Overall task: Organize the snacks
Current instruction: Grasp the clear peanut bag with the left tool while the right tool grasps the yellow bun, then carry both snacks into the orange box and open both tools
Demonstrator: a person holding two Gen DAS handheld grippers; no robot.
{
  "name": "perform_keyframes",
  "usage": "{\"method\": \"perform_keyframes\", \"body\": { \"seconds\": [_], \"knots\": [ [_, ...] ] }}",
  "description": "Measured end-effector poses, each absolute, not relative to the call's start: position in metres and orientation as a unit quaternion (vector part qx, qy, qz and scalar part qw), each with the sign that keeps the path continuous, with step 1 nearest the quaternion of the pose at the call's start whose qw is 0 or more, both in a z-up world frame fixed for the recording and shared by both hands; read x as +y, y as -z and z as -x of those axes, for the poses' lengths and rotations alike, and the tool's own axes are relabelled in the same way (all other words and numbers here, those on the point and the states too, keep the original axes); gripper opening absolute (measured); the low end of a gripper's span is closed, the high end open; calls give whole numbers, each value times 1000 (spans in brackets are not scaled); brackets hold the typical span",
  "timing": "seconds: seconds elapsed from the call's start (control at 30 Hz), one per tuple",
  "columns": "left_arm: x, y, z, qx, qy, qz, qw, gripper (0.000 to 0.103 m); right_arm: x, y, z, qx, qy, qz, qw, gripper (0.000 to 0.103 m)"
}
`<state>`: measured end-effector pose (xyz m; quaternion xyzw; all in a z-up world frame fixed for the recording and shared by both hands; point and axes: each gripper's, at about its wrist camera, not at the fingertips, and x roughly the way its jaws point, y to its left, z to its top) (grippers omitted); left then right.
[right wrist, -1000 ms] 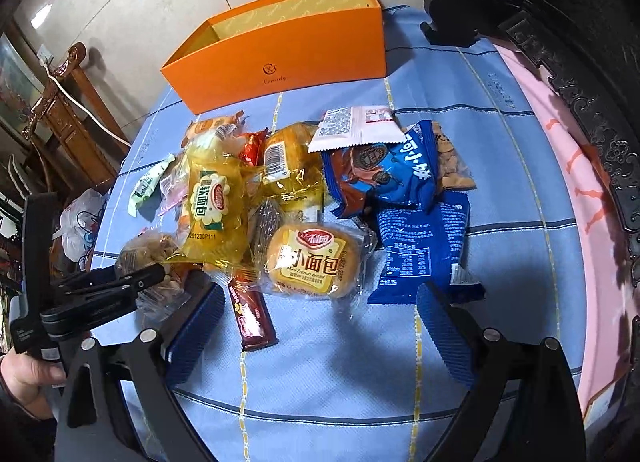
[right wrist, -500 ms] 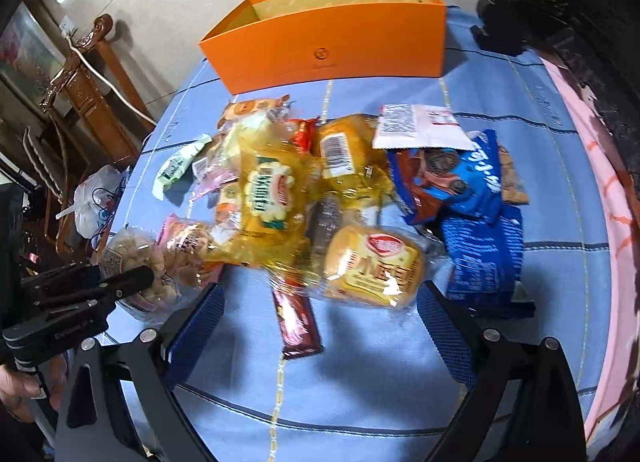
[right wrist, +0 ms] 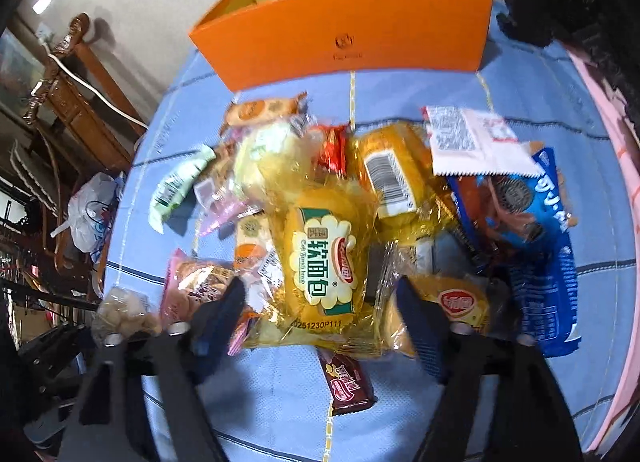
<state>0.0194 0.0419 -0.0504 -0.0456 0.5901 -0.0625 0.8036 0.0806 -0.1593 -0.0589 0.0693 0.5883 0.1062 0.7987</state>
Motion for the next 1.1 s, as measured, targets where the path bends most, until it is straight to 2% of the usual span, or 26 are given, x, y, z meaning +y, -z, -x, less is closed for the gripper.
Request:
{"method": "perform_keyframes", "body": {
  "seconds": [0.17, 0.3, 0.33, 0.57, 0.73, 1.1],
  "knots": [
    [42, 53, -24, 592, 65, 50, 801, 42, -149, 69, -84, 600, -104, -51, 792, 66],
    [39, 55, -26, 596, 70, 50, 799, 42, -143, 77, -87, 603, -112, -39, 788, 51],
    [38, 55, -26, 596, 72, 51, 798, 42, -143, 77, -87, 604, -117, -37, 788, 40],
    [36, 53, -26, 594, 76, 57, 799, 42, -165, 51, -79, 580, -145, -83, 798, 38],
    [30, 41, -28, 585, 82, 52, 805, 42, -177, 31, -68, 563, -155, -58, 809, 38],
    [8, -29, -102, 535, 118, 57, 835, 42, -211, -32, -106, 502, -154, -65, 849, 38]
  ]
}}
